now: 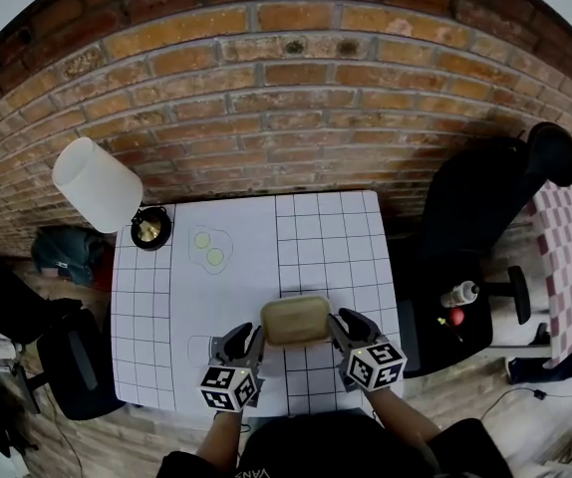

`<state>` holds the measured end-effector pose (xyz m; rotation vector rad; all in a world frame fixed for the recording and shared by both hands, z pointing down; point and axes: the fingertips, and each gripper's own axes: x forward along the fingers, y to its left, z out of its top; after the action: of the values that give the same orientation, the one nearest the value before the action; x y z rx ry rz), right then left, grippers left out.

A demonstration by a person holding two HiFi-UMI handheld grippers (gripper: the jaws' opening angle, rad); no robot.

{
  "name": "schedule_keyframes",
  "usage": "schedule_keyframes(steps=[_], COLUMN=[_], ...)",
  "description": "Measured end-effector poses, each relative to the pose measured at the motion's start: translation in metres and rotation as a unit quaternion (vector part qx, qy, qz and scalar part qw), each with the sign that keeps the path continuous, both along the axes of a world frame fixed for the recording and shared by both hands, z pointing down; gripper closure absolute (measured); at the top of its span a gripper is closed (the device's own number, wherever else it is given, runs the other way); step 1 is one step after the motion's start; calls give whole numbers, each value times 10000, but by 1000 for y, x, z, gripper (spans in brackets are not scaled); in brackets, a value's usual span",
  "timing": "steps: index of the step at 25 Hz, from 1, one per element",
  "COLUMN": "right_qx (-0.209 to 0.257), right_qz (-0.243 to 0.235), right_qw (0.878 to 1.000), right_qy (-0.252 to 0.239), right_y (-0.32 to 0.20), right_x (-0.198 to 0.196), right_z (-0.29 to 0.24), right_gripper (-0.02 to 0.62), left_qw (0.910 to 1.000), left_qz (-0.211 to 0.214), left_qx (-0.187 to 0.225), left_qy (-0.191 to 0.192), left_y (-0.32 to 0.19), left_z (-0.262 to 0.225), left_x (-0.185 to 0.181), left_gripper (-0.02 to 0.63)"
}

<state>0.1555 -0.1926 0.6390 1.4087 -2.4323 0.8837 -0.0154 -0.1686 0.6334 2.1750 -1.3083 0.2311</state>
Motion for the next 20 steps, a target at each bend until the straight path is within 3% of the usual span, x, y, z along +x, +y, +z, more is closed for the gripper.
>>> schedule_keyframes(steps=[6, 20], right_qx=[-175, -363], right_qz=[-81, -86], right_qw=[9998, 9993], right_qy=[-41, -64], right_y=[2, 5], right_x=[-6, -10], right_z=[11, 23], right_gripper=[482, 476], left_qw=[9993, 9975], left_qz=[130, 270], left_qx=[-324, -615], left_qy=[116, 210], left_y=[6, 5], left_z=[19, 38], left_x=[8, 20], left_gripper=[474, 463])
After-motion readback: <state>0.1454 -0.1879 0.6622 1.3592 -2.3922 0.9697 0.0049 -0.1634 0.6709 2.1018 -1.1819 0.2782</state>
